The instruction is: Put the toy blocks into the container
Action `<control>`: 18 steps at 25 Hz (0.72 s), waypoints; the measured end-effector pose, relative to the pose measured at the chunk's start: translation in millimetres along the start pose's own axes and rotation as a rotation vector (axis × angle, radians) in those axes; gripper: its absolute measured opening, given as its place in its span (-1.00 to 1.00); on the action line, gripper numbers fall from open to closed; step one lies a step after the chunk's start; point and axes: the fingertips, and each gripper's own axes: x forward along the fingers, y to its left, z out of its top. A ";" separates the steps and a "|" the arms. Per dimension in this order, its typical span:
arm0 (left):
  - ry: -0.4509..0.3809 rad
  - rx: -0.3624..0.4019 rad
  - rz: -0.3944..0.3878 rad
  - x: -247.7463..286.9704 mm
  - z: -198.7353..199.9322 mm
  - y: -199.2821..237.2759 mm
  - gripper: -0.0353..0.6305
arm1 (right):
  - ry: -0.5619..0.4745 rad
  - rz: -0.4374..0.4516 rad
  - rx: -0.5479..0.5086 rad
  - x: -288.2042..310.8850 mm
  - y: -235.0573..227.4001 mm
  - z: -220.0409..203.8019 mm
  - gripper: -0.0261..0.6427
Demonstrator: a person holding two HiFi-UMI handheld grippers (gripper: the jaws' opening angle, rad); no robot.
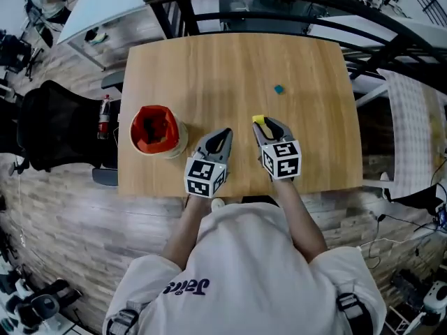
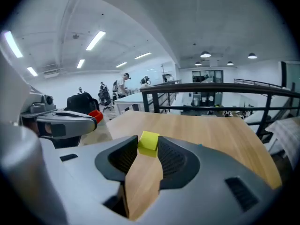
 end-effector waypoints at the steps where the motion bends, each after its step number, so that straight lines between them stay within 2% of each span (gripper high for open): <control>1: -0.011 -0.010 0.034 -9.2 1.8 12.0 -0.88 | -0.002 0.034 -0.025 7.6 14.6 7.2 -0.50; 10: -0.096 -0.096 0.289 -97.3 13.7 101.9 -0.87 | -0.018 0.315 -0.207 59.5 152.4 63.1 -0.50; 14: -0.115 -0.143 0.395 -134.8 9.9 124.4 -0.88 | -0.007 0.434 -0.272 72.7 207.5 72.2 -0.50; 18: -0.114 -0.176 0.460 -159.7 -1.0 142.0 -0.88 | 0.010 0.517 -0.331 89.0 248.0 71.5 -0.50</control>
